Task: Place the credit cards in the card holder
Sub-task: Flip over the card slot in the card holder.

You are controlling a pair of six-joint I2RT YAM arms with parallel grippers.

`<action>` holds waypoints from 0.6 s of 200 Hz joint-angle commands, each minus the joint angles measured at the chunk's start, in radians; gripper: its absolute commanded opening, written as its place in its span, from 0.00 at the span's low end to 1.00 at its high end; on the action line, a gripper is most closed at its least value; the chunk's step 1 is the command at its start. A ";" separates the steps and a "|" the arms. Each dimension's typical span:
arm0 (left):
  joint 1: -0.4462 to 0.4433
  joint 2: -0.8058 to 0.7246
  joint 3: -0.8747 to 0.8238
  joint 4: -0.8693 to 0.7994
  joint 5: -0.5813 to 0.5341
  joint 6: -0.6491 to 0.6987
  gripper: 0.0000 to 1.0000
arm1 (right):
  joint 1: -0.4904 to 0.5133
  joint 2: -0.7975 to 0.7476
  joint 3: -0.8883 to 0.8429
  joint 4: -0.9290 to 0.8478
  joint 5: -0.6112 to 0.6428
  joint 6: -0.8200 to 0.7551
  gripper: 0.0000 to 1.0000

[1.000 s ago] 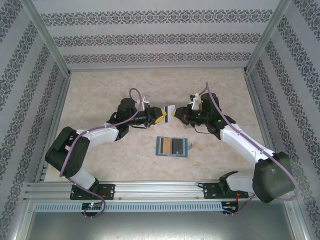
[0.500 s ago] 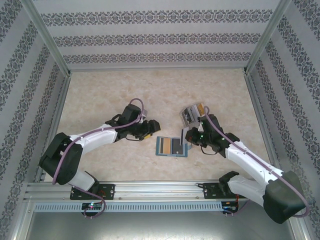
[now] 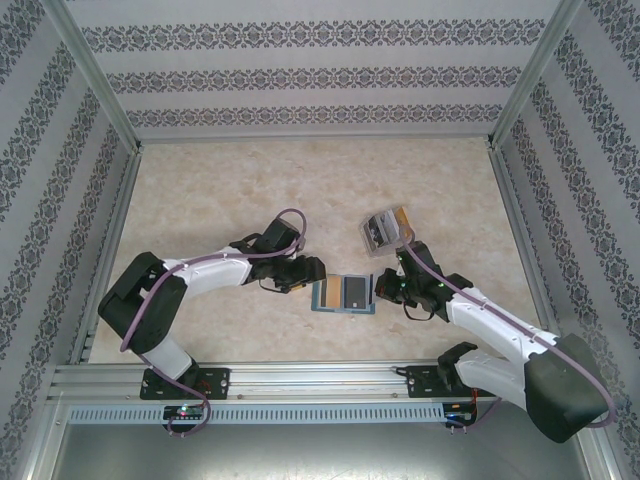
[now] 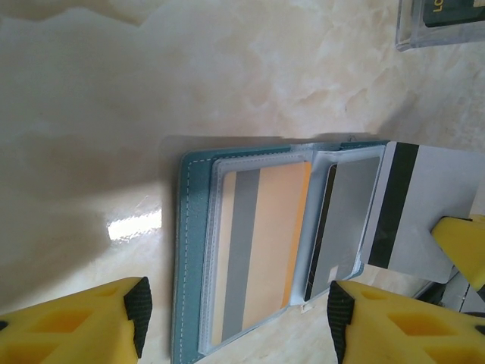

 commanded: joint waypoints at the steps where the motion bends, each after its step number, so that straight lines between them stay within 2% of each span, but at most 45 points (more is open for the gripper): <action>1: -0.017 0.025 0.024 -0.034 -0.016 0.027 0.63 | 0.013 0.020 -0.018 0.036 0.006 -0.021 0.05; 62: -0.034 0.069 0.023 -0.009 -0.006 0.019 0.59 | 0.018 0.053 -0.035 0.106 -0.033 -0.004 0.05; 107: -0.041 0.082 0.024 0.008 -0.001 0.012 0.53 | 0.022 0.031 -0.019 0.148 -0.076 0.042 0.06; 120: -0.042 0.079 0.022 0.012 -0.003 0.012 0.47 | 0.031 0.008 -0.012 0.154 -0.077 0.057 0.06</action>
